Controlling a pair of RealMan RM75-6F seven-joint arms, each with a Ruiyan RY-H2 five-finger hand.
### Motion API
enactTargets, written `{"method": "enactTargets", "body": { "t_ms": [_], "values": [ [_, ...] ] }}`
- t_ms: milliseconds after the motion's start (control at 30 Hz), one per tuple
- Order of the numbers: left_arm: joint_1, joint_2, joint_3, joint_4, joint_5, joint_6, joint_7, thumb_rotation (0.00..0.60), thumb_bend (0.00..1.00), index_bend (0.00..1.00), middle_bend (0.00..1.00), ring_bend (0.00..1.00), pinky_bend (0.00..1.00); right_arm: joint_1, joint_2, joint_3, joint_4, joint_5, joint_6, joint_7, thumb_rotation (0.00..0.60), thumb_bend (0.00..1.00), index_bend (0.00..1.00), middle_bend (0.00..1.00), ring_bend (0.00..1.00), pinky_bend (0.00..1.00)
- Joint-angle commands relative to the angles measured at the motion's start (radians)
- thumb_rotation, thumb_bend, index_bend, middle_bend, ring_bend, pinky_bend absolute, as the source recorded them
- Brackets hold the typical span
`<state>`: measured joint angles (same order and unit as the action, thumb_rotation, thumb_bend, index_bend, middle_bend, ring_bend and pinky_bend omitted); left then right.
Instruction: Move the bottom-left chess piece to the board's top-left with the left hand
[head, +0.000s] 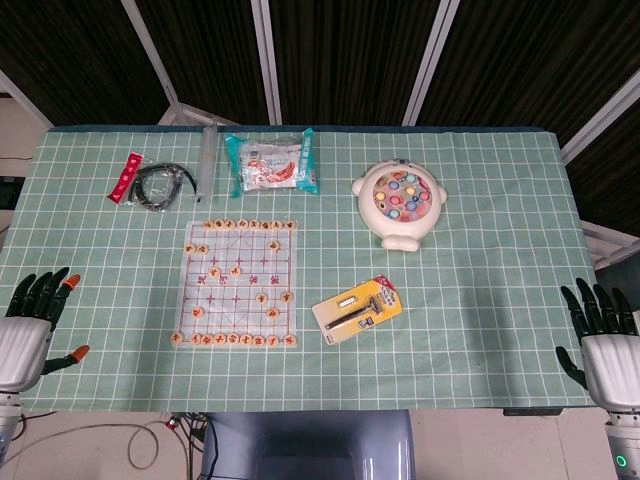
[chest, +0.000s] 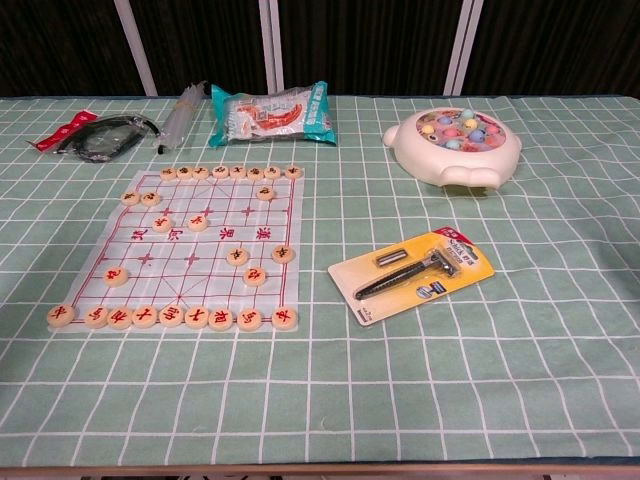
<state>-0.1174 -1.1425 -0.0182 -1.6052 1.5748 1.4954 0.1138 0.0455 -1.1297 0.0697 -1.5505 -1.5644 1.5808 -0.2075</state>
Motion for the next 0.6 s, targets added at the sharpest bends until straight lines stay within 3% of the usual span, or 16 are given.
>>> {"method": "enactTargets", "body": {
  "t_ms": [33,600],
  "values": [
    [0.002,0.002,0.001,-0.003,-0.003,-0.001,0.003,0.6,0.0,0.0,0.0,0.0,0.0,0.0,0.004,-0.002,-0.008,0.005,-0.008,0.002,0.6,0.34,0.0,0.0,0.0,0.02],
    [-0.003,0.007,-0.001,-0.018,-0.033,-0.028,0.015,0.6,0.0,0.0,0.0,0.0,0.0,0.0,0.008,-0.007,-0.023,0.012,-0.022,0.004,0.6,0.34,0.0,0.0,0.0,0.02]
  ]
}}
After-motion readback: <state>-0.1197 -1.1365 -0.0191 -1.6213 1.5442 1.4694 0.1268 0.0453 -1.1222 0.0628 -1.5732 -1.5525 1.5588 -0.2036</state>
